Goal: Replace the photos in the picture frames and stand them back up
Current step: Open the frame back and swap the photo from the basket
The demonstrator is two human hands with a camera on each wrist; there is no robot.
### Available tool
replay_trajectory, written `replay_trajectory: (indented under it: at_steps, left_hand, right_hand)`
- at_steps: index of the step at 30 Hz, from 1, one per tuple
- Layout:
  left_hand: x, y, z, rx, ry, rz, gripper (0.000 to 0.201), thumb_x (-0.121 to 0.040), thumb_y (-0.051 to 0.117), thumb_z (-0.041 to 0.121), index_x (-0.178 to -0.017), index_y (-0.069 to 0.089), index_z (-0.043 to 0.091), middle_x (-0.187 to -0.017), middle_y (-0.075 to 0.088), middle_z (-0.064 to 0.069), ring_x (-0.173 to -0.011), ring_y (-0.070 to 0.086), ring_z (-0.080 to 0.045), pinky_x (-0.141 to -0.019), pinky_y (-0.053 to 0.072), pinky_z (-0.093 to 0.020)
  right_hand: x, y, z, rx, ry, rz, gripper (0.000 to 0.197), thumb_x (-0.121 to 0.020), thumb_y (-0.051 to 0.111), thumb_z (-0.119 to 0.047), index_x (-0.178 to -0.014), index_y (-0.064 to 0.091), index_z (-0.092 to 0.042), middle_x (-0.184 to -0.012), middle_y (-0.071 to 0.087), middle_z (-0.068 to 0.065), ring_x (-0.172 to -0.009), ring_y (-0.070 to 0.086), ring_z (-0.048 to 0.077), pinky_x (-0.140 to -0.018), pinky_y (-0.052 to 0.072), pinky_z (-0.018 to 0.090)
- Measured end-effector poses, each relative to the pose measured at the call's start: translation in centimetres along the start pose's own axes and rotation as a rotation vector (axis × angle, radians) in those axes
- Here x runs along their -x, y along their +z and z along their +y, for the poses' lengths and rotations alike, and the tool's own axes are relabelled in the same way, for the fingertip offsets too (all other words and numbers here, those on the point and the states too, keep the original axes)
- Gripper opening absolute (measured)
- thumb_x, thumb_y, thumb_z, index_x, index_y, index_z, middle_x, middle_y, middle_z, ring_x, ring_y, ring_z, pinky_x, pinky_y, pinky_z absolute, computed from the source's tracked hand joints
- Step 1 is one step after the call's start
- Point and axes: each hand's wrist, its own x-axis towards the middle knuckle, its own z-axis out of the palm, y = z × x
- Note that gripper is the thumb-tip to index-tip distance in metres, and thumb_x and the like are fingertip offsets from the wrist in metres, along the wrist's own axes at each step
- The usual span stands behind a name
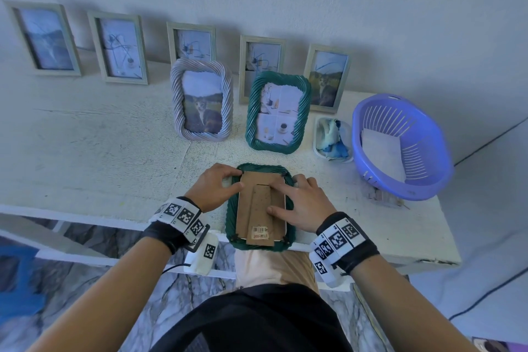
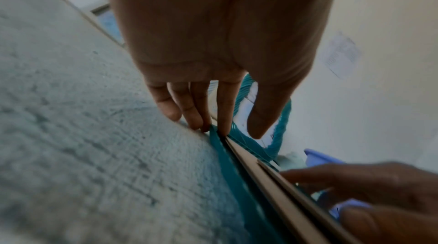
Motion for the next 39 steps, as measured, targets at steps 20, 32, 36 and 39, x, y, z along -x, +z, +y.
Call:
replay_trajectory:
  at_steps: [20, 32, 36, 39]
  left_hand:
    - [3.5, -1.7, 10.7, 0.803, 0.092, -0.02, 0.019, -0.096, 0.058, 0.009, -0.115, 0.058, 0.004, -0.107, 0.071, -0.014, -0.093, 0.072, -0.026, -0.084, 0.058, -0.033]
    - [1.4, 1.7, 3.6, -0.156, 0.169, -0.169, 0.068, -0.076, 0.049, 0.055, -0.132, 0.057, 0.017, -0.133, 0.056, -0.004, -0.118, 0.055, -0.019, -0.104, 0.041, -0.033]
    - [1.6, 0.7, 1.7, -0.254, 0.114, -0.165, 0.071, -0.075, 0.05, 0.052, -0.137, 0.054, 0.017, -0.141, 0.05, -0.004, -0.127, 0.048, -0.023, -0.11, 0.036, -0.038]
    - [1.8, 0.1, 0.8, -0.275, 0.094, -0.164, 0.08, -0.071, 0.042, 0.062, -0.138, 0.053, 0.02, -0.143, 0.048, -0.001, -0.127, 0.047, -0.024, -0.108, 0.037, -0.041]
  right_hand:
    - [3.8, -4.2, -1.7, -1.004, 0.065, 0.227, 0.044, -0.088, 0.053, -0.057, -0.118, 0.06, -0.026, -0.104, 0.07, -0.003, -0.09, 0.068, 0.007, -0.067, 0.058, 0.029]
    - [3.0, -0.3, 5.1, -0.911, 0.24, 0.407, 0.002, -0.091, 0.063, -0.016, -0.09, 0.063, -0.015, -0.088, 0.069, 0.003, -0.085, 0.065, 0.02, -0.081, 0.054, 0.044]
    - [1.1, -0.1, 3.7, -0.542, 0.194, 0.344, 0.014, -0.093, 0.06, -0.024, -0.093, 0.065, -0.01, -0.087, 0.066, -0.001, -0.082, 0.061, 0.016, -0.074, 0.044, 0.025]
    - [-0.1, 0.0, 3.0, -0.287, 0.144, 0.25, 0.026, -0.093, 0.057, -0.027, -0.089, 0.066, -0.004, -0.088, 0.067, 0.01, -0.083, 0.062, 0.027, -0.074, 0.048, 0.036]
